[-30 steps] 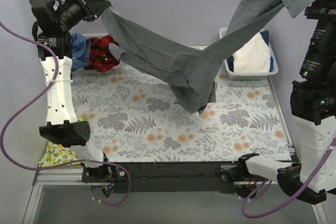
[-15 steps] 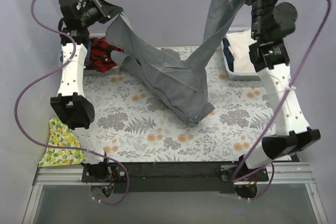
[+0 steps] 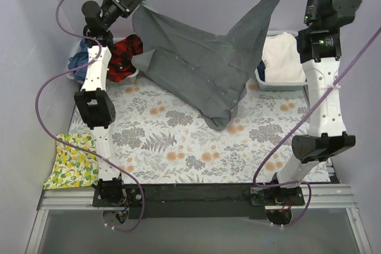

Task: Fold and stack the long sleeve shirts
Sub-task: Flatten the shirt out

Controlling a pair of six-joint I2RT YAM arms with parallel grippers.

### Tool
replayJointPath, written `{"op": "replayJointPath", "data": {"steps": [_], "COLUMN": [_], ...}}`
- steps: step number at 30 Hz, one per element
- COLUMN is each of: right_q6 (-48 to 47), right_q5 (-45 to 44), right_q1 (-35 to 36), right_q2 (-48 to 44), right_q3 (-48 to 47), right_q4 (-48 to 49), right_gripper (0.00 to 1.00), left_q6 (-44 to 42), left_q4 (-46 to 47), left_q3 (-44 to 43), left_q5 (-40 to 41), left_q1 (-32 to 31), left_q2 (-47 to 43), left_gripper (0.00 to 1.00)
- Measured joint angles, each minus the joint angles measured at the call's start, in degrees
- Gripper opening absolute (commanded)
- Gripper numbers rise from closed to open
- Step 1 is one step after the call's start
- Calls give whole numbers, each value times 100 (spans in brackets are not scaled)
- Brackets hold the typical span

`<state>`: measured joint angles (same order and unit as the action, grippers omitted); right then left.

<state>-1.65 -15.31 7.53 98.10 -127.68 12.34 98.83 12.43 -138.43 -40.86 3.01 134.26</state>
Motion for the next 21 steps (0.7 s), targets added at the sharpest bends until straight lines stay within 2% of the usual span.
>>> {"op": "replayJointPath", "data": {"steps": [4, 8, 12, 15, 21], "right_q6": [17, 22, 282, 568, 1558], "right_q5": [223, 378, 474, 426, 258], "right_q1": [-42, -46, -44, -44, -44], "right_q2": [-660, -1880, -3405, -4448, -5827], "right_q3": [160, 1364, 3414, 4966, 7117], "right_q4": [365, 647, 761, 417, -1843], "right_gripper": [1, 1, 1, 1, 1], "left_q6": [192, 105, -332, -920, -1943], "left_q4": [721, 988, 872, 264, -1163], "left_q3": [-31, 1091, 3176, 4881, 8059], "left_q5": [-87, -481, -898, -1080, -737], "left_q1": [103, 177, 181, 142, 33], "left_q2": [-452, -1609, -3195, -4347, -5788], "left_gripper": [0, 0, 0, 0, 0]}}
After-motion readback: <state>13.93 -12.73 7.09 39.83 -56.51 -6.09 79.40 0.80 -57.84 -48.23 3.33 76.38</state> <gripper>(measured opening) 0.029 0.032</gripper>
